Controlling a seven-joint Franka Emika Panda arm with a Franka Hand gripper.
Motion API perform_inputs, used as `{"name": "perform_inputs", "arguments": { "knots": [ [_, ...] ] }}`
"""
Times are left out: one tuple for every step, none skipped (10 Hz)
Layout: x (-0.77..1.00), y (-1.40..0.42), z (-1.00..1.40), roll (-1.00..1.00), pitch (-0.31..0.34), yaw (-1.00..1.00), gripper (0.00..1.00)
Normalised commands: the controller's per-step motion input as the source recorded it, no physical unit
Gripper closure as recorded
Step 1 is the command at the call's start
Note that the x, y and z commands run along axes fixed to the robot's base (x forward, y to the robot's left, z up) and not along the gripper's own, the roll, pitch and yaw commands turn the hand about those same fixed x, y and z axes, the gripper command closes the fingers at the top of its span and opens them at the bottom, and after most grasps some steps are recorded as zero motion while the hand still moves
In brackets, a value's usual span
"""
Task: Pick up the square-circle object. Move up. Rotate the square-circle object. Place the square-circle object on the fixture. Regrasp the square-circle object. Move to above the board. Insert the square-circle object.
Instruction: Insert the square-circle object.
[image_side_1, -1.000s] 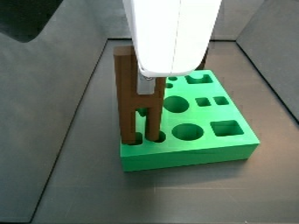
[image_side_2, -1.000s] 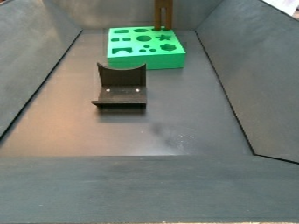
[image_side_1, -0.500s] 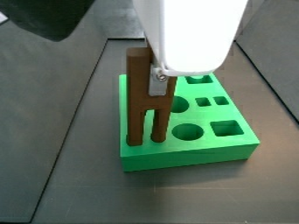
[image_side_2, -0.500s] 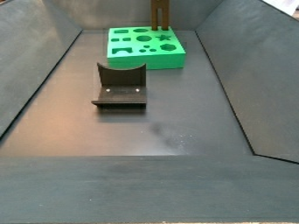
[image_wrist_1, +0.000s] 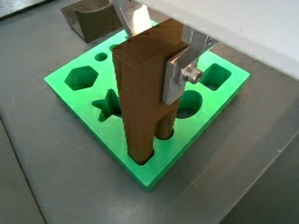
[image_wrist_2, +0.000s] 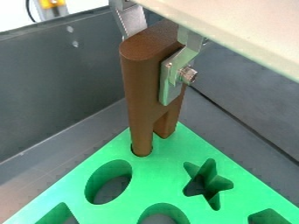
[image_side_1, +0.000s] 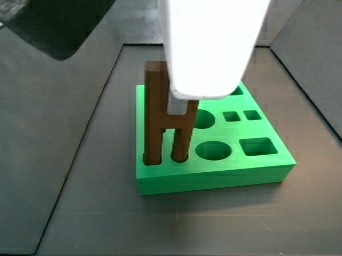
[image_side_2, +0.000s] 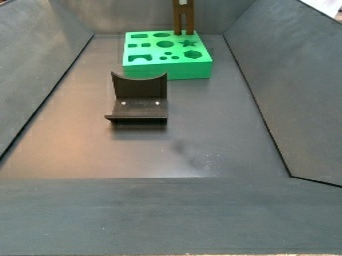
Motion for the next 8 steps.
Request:
{"name": "perform_inputs", "arguments": {
  "knots": [
    [-0.03,-0.05,-0.48,0.16,-0.15,0.0,1.0],
    [-0.01,-0.05,-0.43,0.15,-0.13,0.0,1.0],
    [0.0,-0.03,-0.41,0.13,-0.139,0.0,1.0],
    [0.0,-0.03,-0.39,0.13,-0.146,0.0,1.0],
    [0.0,0.0,-0.32,0.08,-0.094,0.0,1.0],
    [0.0,0.0,-0.11,0.0,-0.034,0.0,1.0],
    [-0.03,0.02,0.0,-0.04,-0.076,0.0,1.0],
    [0.0,0.0,0.0,0.0,0.0,0.0,1.0]
  ]
}}
